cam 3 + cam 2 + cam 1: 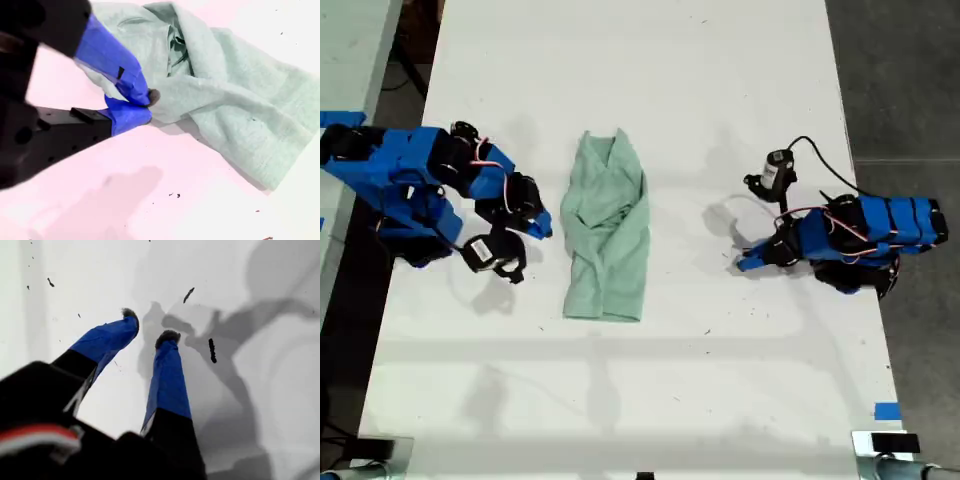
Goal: Fold t shirt
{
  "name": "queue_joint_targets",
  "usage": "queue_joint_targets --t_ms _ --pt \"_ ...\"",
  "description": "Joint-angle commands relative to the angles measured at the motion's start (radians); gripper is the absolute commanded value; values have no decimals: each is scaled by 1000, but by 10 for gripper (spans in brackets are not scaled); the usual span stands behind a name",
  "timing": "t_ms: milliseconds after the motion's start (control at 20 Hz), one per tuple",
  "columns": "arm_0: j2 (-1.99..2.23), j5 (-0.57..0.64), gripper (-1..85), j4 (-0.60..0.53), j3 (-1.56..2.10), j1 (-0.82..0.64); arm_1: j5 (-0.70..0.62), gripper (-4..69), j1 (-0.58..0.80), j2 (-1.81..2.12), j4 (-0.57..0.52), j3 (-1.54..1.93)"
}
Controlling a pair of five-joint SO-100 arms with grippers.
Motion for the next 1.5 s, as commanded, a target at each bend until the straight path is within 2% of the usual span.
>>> queue_joint_targets --t_ms 0,100,200,300,350,450,550,650,750,800,850,900,950,1350,1400,1450 --pt "261 34 -2 -278 413 5 -14 109 3 12 5 49" --pt "426 40 -2 -431 687 -29 -14 109 3 12 5 49" --pt "655 43 -2 -509 916 -46 -14 109 3 12 5 49" --pt "1065 43 -2 -480 1150 -46 -14 109 3 12 5 49" --pt "1358 34 -2 -387 1290 -40 -14 109 3 12 5 49" --pt "1293 -5 21 -420 1365 -9 -31 104 6 15 5 49" --pt "1331 2 81 -393 1365 -15 -32 96 6 15 6 49" --pt "1325 23 90 -391 1365 -43 -34 90 6 15 6 49" --pt "1319 41 142 -390 1365 -38 -34 85 6 15 6 49" --pt "1316 109 167 -390 1365 -25 -32 83 6 15 6 49" --pt "1315 314 176 -390 1365 -34 -32 81 6 15 6 49" --pt "1331 443 177 -391 1365 -48 -32 79 6 15 6 49" --pt "1335 488 177 -391 1365 -54 -32 79 6 15 6 49" --pt "1335 503 163 -393 1365 -135 -32 73 6 15 6 49" --pt "1335 509 117 -393 1365 -141 -32 72 6 15 6 49" --pt "1335 509 34 -393 1365 -152 -32 71 6 15 6 49"
